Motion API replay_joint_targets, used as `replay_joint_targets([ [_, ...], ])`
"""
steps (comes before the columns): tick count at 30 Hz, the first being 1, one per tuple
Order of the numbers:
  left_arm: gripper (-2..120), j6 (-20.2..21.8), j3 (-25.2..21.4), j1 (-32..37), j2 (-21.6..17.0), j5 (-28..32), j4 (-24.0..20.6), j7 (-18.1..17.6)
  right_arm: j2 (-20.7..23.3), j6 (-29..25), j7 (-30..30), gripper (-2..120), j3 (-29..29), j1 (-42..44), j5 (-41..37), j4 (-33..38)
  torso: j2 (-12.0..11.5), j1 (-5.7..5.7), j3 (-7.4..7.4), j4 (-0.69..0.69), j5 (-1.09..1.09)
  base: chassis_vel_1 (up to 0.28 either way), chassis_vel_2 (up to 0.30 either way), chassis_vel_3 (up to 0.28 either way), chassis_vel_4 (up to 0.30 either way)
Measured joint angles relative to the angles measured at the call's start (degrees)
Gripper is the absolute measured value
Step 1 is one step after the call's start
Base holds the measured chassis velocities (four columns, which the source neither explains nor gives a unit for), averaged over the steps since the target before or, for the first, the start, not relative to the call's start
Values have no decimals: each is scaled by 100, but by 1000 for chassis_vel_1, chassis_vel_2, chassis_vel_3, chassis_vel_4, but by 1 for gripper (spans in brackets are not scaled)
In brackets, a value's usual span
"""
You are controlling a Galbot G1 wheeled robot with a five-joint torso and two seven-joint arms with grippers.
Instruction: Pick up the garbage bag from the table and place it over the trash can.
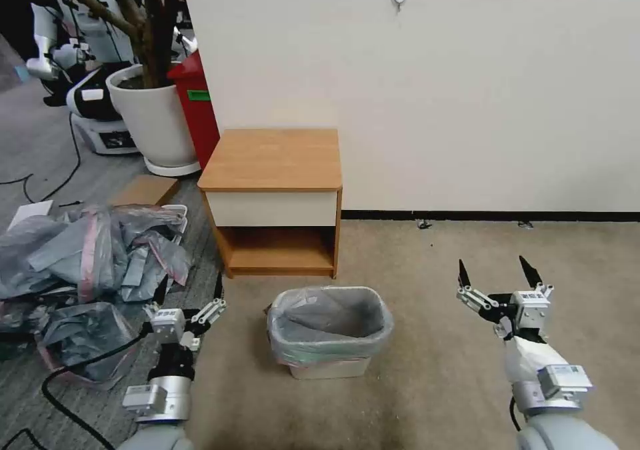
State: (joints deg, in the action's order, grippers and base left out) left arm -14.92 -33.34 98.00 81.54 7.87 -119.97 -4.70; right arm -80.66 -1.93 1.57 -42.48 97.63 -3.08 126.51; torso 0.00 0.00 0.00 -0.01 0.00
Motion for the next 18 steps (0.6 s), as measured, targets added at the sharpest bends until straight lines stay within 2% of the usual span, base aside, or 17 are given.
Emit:
replay_joint_targets([
  [9,100,137,143,-20,126,-109,92,48,-52,-67,162,100,13,-37,-70,-416,0,0,0,0,0,0,0,0,0],
  [18,100,151,156,2,112,-115,92,62,-110,-88,150,100,114,-50,-27,-460,0,0,0,0,-1,0,0,0,0],
])
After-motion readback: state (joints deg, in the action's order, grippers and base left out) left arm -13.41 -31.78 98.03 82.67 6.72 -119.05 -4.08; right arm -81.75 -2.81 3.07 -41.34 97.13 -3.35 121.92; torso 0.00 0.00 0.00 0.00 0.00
